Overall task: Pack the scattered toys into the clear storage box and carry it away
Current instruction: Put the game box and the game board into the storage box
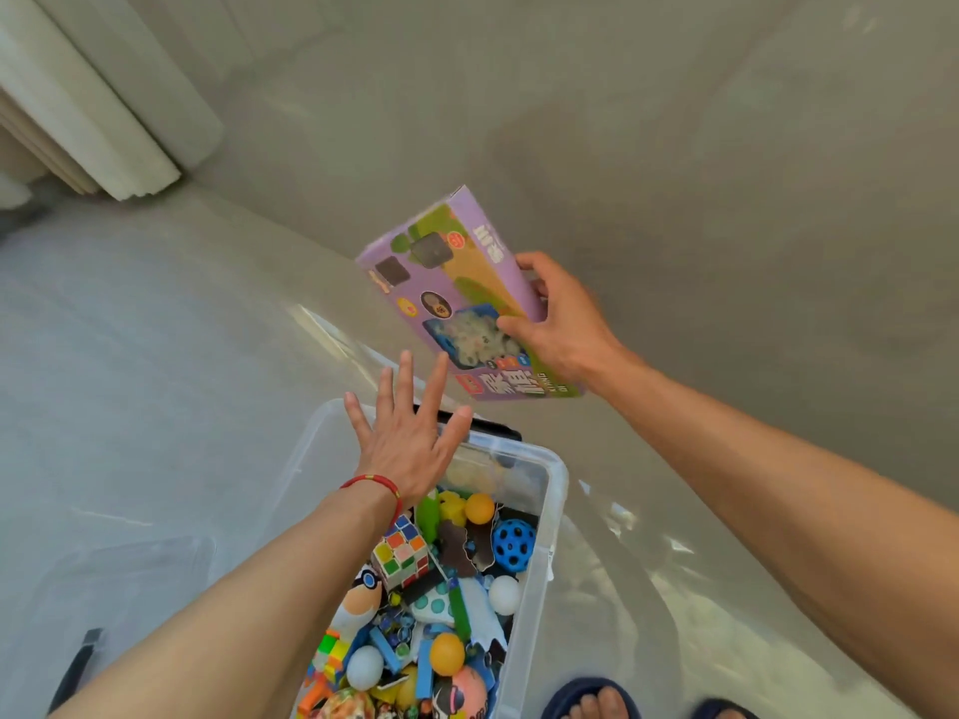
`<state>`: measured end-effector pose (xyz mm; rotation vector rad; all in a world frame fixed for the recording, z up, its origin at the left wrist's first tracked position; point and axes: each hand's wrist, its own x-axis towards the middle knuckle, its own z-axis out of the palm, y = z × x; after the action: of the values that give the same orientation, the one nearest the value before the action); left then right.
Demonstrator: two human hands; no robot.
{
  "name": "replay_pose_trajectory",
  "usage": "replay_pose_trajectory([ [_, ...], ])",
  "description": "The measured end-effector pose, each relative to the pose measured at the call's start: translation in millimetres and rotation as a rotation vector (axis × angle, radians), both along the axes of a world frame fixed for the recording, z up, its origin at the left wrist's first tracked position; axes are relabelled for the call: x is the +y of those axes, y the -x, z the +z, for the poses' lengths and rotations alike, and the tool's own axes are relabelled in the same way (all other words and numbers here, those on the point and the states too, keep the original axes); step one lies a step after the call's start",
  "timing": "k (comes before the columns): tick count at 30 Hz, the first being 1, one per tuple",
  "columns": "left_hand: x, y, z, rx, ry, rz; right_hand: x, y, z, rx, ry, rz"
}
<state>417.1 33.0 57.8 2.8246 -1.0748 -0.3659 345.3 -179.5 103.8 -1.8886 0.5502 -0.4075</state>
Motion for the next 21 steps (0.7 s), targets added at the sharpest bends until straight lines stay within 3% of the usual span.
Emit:
replay_pose_trajectory([
  [2, -1.1, -4.6, 3.8, 0.055, -0.041, 0.017, -0.8, 19.3, 39.9, -0.055, 0.023, -0.001],
  [4, -3.5, -6.7, 24.2, 0.233, 0.029, 0.073, 2.4, 38.6, 80.4, -0.118, 0.001, -0.021],
  [7, 1.8, -5.3, 79.6, 0.720, 0.548, 0.307, 19.0, 62.6, 130.2, -0.181, -0.161, -0.025],
  [9, 23.6, 5.6, 115.4, 0.837, 0.791, 0.311, 41.2, 76.0, 147.5, -0.179, -0.377, -0.003],
  [11, 54.9, 19.4, 135.9, 0.827, 0.902, 0.354, 70.4, 87.8, 149.9, -0.143, -0.543, -0.005],
  [14, 118.7, 34.3, 139.4, 0.749, 0.913, 0.500, 121.1, 100.3, 133.6, 0.025, -0.639, 0.069],
  [18, 210.1, 56.0, 121.8, 0.715, 0.707, 0.555, 173.3, 123.7, 117.1, 0.536, -0.281, 0.288],
  [21, 245.0, 74.5, 100.5, 0.740, 0.559, 0.612, 185.4, 142.4, 122.5, 0.607, -0.116, 0.305],
])
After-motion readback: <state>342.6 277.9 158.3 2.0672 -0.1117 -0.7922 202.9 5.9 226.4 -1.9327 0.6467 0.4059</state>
